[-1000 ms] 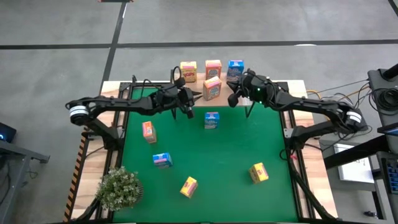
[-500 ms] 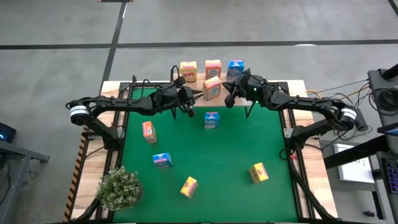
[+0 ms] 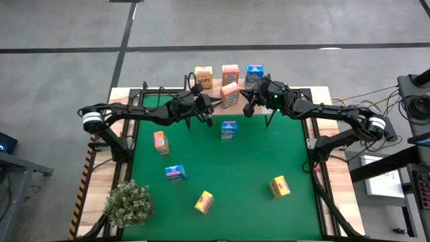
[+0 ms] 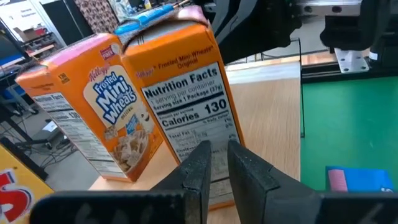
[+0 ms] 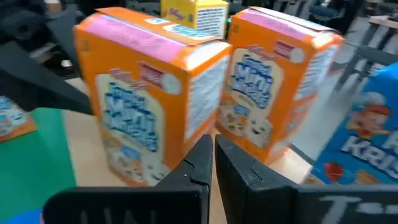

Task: Stack cereal on shelf
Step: Put the right orange cereal box on the shelf aligned with the other orange cereal box

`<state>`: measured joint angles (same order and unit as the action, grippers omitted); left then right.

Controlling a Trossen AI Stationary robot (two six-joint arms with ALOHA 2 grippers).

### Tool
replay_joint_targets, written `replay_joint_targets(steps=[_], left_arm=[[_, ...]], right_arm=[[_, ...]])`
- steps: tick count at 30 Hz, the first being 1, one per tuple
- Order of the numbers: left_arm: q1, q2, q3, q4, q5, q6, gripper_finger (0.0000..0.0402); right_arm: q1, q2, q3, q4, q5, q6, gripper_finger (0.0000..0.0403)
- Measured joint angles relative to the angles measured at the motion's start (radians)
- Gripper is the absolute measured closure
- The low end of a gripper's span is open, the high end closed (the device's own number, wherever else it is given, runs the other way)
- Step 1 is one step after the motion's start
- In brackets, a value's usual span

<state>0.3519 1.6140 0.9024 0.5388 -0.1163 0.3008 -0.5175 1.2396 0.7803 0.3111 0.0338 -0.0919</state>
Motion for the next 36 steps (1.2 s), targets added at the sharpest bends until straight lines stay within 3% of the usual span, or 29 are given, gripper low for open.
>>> replay_joint_targets(steps=[5,17,27,36], left_arm=[[0.002,0.001,0.003,-0.004,-0.005,0.0,0.0364],[0.023,0.0,0.015,-0.012,-0.008,0.004,0.0364],[0.031,0.001,0.015,-0.024,-0.007,-0.015,0.0364],[0.03,-0.019,0.016,-0.156,-0.007,-0.04,0.0364]], right_arm=[[0.0,0.005,0.0,0.001,-0.077,-0.026,0.0394],[0.005,-0.038,0.0,-0.119,-0.096,-0.025,0.0394],[0.005,-0.054,0.0,-0.122,-0.09,-0.024,0.0394],[0.008,-0.126,0.0,-0.28,-0.095,-0.005,0.0394]])
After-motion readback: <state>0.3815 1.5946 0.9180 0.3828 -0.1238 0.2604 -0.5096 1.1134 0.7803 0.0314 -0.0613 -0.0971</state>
